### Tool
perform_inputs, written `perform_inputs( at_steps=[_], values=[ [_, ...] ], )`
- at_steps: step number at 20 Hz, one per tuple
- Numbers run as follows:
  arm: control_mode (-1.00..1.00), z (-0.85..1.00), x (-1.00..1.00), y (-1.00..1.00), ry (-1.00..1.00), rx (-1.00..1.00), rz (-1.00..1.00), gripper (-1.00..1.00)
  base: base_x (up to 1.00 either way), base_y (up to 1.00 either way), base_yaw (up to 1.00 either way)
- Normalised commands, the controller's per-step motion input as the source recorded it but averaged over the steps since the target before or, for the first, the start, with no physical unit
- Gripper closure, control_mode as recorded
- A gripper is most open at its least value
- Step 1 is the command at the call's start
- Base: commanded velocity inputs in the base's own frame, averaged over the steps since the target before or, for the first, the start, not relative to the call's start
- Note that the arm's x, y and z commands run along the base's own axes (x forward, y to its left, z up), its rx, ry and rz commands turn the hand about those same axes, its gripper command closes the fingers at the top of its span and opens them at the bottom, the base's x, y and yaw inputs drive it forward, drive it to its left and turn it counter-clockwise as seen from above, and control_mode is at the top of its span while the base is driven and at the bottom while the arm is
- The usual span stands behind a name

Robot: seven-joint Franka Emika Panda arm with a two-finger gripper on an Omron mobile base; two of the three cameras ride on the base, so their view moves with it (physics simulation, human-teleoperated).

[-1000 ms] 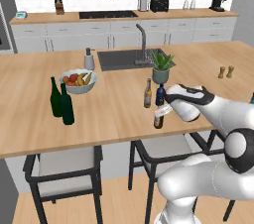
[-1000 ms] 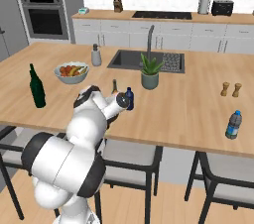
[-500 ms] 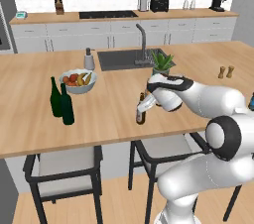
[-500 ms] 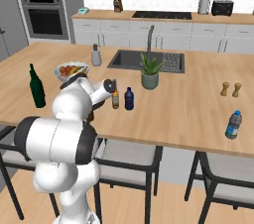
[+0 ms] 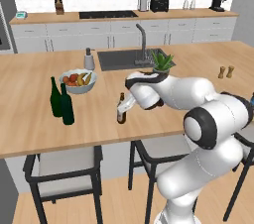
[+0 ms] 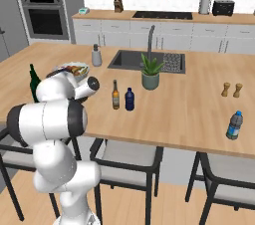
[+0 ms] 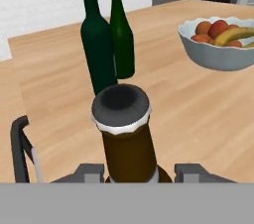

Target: Move the plastic bottles in the middle to the plastics group, and the glass bottles in the middle to the glass group.

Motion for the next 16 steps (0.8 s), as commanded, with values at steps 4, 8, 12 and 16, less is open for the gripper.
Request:
perform_inputs(
  at_steps=[4,8,12,16],
  values=[
    [-1.0,-0.01,0.13,0.66,-0.07,0.0,0.04,1.0,0.0,0.0,0.0],
    [-1.0,-0.01,0.11,0.65,-0.09,0.0,0.04,1.0,0.0,0.0,0.0],
    [-1.0,0.0,0.09,0.6,-0.12,0.0,0.04,1.0,0.0,0.0,0.0],
    [-1.0,-0.04,0.08,0.47,-0.09,0.03,0.01,1.0,0.0,0.0,0.0]
  ],
)
